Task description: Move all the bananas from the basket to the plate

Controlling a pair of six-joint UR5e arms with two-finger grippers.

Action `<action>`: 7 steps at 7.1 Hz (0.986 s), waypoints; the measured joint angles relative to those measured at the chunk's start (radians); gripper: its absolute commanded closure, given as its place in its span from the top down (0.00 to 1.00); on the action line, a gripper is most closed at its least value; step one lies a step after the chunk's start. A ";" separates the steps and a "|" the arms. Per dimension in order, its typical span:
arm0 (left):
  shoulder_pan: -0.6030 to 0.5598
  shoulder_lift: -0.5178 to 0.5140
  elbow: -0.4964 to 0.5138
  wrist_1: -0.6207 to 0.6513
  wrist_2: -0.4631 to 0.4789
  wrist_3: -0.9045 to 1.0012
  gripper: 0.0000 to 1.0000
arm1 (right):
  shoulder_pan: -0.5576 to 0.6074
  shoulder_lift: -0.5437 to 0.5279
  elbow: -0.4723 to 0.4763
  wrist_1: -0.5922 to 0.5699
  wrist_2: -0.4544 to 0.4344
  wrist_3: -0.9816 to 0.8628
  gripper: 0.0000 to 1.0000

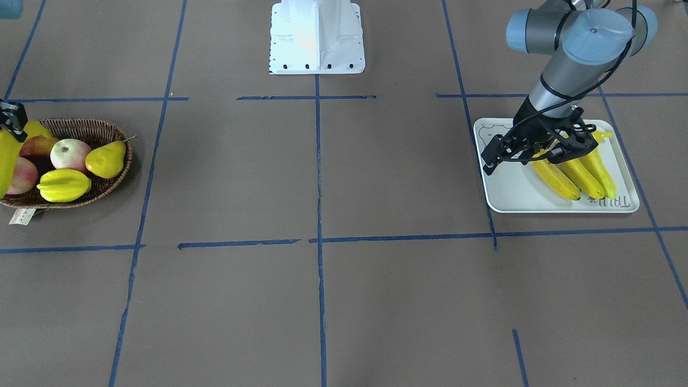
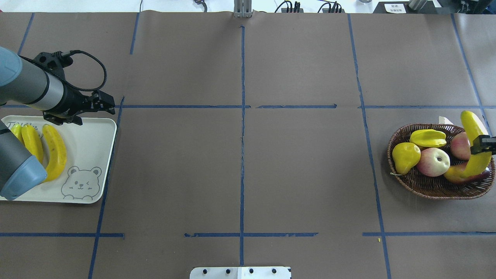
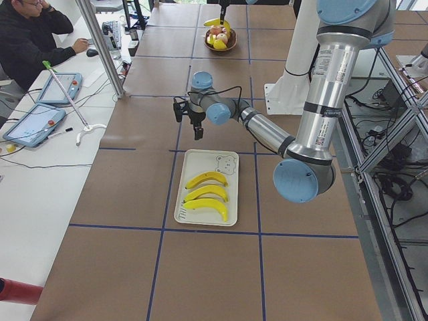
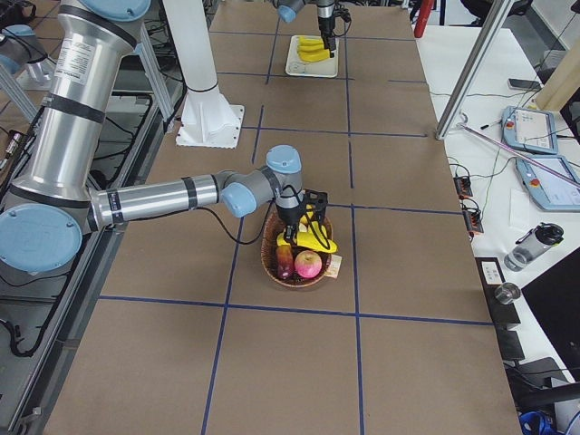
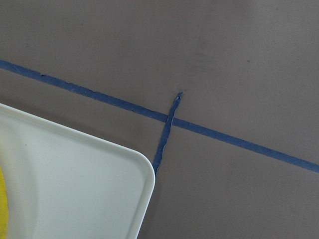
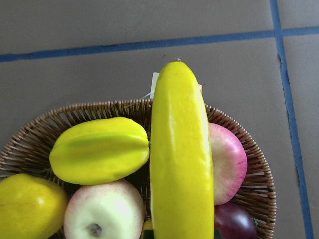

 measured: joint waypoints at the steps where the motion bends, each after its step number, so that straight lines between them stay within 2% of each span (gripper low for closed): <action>1: 0.000 0.000 0.000 0.000 0.000 0.000 1.00 | 0.066 0.012 0.028 0.000 0.066 -0.039 0.01; 2: 0.004 -0.001 0.000 0.000 0.000 0.000 1.00 | 0.095 0.062 0.044 0.001 0.139 -0.051 0.01; 4: 0.021 -0.008 0.000 -0.004 -0.003 -0.010 1.00 | 0.036 0.251 0.012 0.005 0.240 -0.001 0.02; 6: 0.054 -0.076 0.001 -0.032 -0.007 -0.094 1.00 | -0.107 0.461 -0.029 0.026 0.243 0.221 0.03; 7: 0.085 -0.121 0.004 -0.076 -0.007 -0.181 0.99 | -0.185 0.551 -0.035 0.057 0.194 0.358 0.03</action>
